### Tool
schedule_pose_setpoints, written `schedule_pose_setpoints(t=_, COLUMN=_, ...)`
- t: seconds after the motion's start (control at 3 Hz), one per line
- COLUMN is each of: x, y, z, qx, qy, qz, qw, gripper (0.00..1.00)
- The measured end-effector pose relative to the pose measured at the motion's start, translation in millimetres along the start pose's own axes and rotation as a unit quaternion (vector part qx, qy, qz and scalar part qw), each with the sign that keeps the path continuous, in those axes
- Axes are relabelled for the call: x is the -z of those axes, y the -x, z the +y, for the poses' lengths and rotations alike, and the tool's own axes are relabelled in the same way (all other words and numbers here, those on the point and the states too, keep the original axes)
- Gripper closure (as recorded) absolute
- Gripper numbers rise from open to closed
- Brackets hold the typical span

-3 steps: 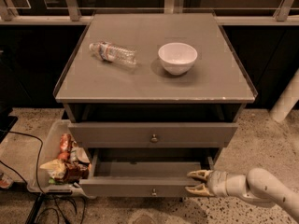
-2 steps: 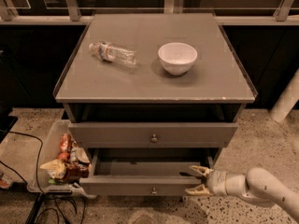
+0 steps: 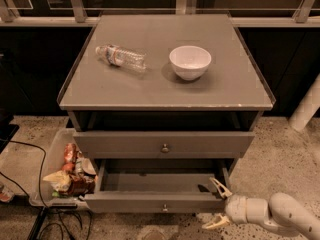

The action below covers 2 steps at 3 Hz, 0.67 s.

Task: Open middle drawer

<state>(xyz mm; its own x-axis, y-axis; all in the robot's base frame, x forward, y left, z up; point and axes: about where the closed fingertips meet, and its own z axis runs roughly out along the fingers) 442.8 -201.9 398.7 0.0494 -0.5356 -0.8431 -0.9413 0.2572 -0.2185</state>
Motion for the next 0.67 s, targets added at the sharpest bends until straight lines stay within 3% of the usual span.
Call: schedule_pose_setpoints(t=0.67, x=5.2, y=10.5, z=-2.9, qx=0.000, qy=0.000, qz=0.000, qw=1.0000, gripper=0.64)
